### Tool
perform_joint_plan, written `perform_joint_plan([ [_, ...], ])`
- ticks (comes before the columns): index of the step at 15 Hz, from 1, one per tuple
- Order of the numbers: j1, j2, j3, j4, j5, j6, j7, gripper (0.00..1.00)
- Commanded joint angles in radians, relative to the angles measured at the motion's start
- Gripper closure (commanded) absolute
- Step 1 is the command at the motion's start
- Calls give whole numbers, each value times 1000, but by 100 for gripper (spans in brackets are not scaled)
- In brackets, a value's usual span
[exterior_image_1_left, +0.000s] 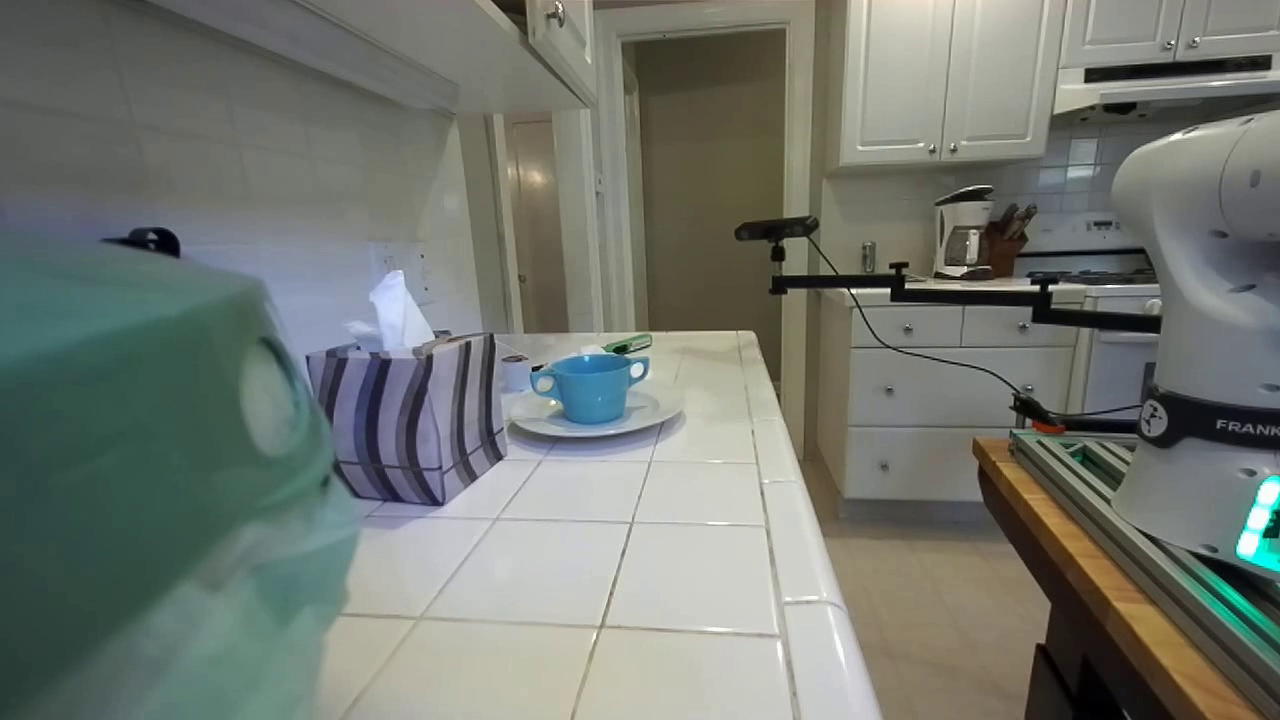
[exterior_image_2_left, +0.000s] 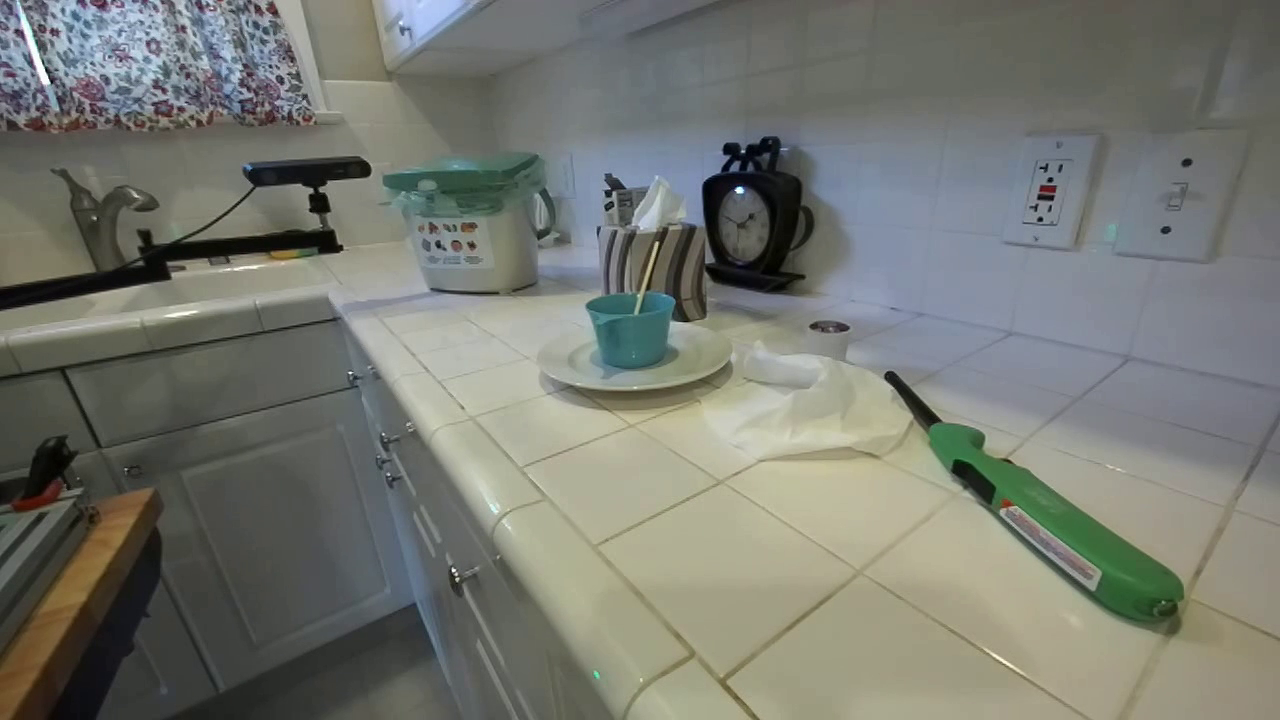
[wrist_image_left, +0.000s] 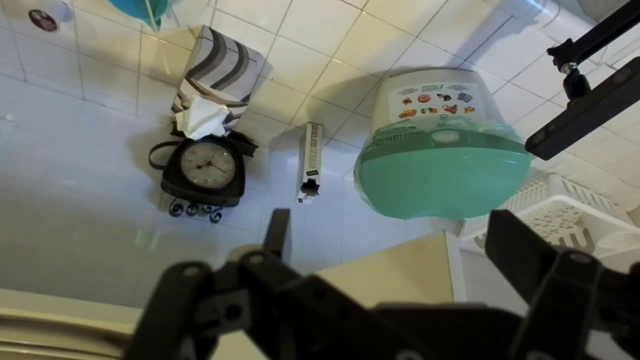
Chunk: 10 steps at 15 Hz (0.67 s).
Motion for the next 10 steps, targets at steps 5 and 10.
perform_joint_plan([
  [5, 23, 30, -2, 25, 53, 104, -7, 0],
  [10, 30, 56, 14, 28, 60, 198, 9, 0],
])
